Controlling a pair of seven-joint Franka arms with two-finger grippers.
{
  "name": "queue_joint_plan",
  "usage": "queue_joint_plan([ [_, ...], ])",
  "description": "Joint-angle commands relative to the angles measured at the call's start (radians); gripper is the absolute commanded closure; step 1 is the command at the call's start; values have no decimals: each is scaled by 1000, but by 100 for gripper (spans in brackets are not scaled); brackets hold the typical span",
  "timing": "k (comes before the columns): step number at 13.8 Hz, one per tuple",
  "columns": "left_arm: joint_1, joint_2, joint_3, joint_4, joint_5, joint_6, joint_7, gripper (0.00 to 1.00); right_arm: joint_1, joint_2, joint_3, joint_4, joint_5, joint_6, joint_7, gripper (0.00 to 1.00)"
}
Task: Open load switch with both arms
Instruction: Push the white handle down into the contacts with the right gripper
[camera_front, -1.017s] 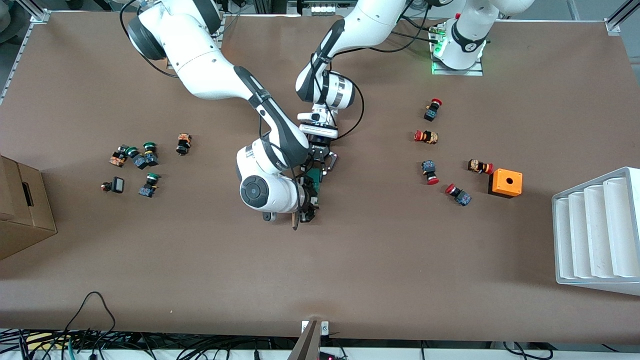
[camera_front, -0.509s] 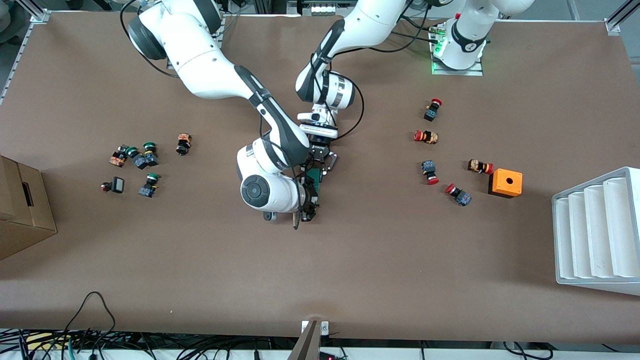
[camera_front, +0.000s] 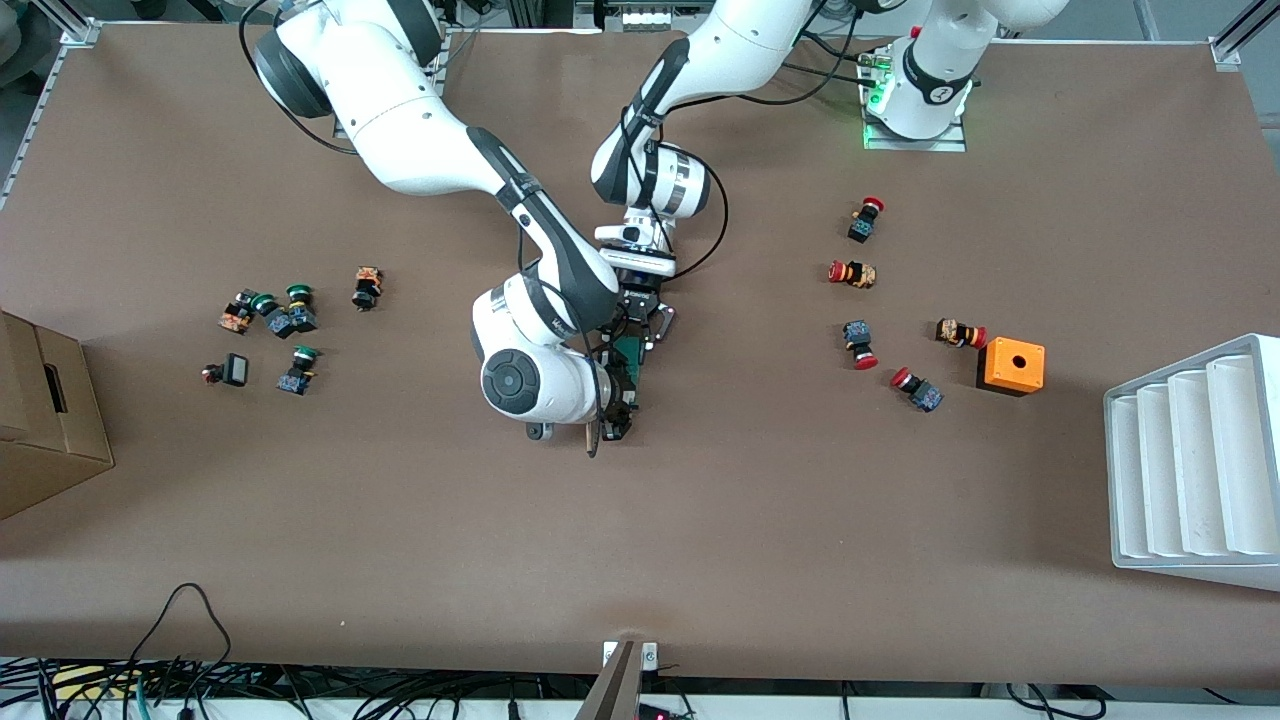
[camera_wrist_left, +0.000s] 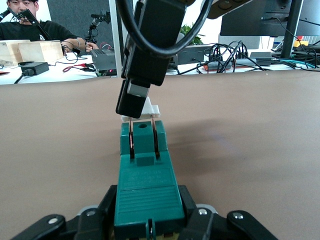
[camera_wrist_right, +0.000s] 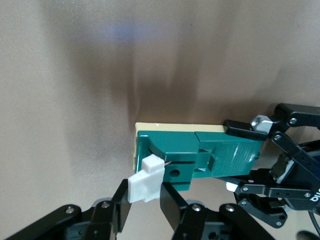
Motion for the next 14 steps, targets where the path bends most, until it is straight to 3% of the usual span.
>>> queue_joint_plan([
  [1,-8,46,14,43,39,10,-82,56,17,-3,-13,5,3,-41,6,69],
  [14,-8,56,14,56,37,10,-82,57,17,-38,-15,-13,-36,-79,-26,68],
])
